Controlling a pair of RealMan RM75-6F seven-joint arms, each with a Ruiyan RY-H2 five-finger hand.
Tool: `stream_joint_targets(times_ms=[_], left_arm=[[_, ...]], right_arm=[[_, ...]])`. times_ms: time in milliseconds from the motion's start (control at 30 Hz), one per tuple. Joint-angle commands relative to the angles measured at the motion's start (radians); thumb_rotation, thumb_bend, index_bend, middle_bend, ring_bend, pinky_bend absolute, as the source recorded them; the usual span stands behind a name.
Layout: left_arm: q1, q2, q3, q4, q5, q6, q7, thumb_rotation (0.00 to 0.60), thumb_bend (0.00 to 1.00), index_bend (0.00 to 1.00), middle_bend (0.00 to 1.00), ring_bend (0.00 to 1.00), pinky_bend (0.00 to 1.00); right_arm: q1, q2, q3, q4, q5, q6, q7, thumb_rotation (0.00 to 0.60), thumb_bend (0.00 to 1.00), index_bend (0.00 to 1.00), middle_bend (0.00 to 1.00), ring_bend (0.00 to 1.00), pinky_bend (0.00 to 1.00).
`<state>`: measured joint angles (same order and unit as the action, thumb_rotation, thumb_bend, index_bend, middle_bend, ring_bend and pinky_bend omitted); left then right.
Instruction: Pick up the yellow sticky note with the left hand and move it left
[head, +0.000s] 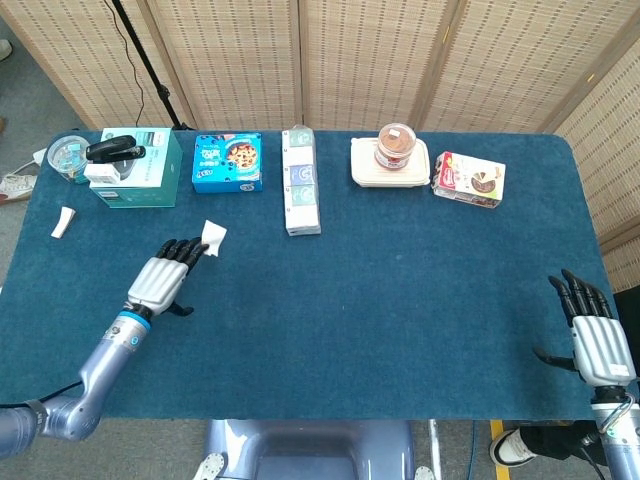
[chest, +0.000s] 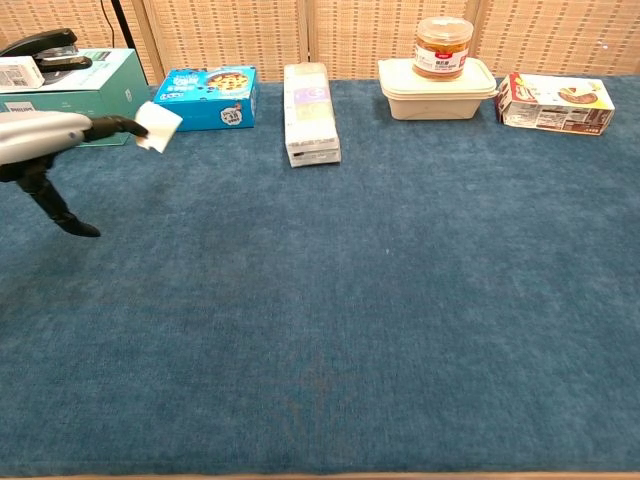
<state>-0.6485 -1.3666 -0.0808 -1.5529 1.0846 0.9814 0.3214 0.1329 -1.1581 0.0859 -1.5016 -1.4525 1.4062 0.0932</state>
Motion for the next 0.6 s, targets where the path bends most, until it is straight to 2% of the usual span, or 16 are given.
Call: stream_joint_targets(times_ms=[33, 300, 600], left_arm=[[0.076, 0.058, 0.032, -0.077, 0.047, 0.125, 0.031, 0.600, 0.07, 0.02, 0.00, 0.00, 0.00], [0.226, 0.144, 0.079, -0.138, 0.129, 0.307, -0.064, 0.600, 0.07, 0.00, 0.00, 0.00, 0.00], [0.341, 0.184, 0.099, -0.079, 0.213, 0.411, -0.228, 0.600, 0.08, 0.00, 0.00, 0.00, 0.00]], right_arm=[[-0.003, 0.004, 0.000, -0.006, -0.006, 0.008, 0.001, 0.600, 0.00, 0.00, 0.00, 0.00, 0.05], [-0.009, 0.014, 0.000, -0.024, -0.017, 0.028, -0.004, 0.600, 0.00, 0.00, 0.00, 0.00, 0.05], [-0.015, 0.019, -0.001, -0.038, -0.026, 0.044, -0.023, 0.600, 0.00, 0.00, 0.00, 0.00, 0.05]])
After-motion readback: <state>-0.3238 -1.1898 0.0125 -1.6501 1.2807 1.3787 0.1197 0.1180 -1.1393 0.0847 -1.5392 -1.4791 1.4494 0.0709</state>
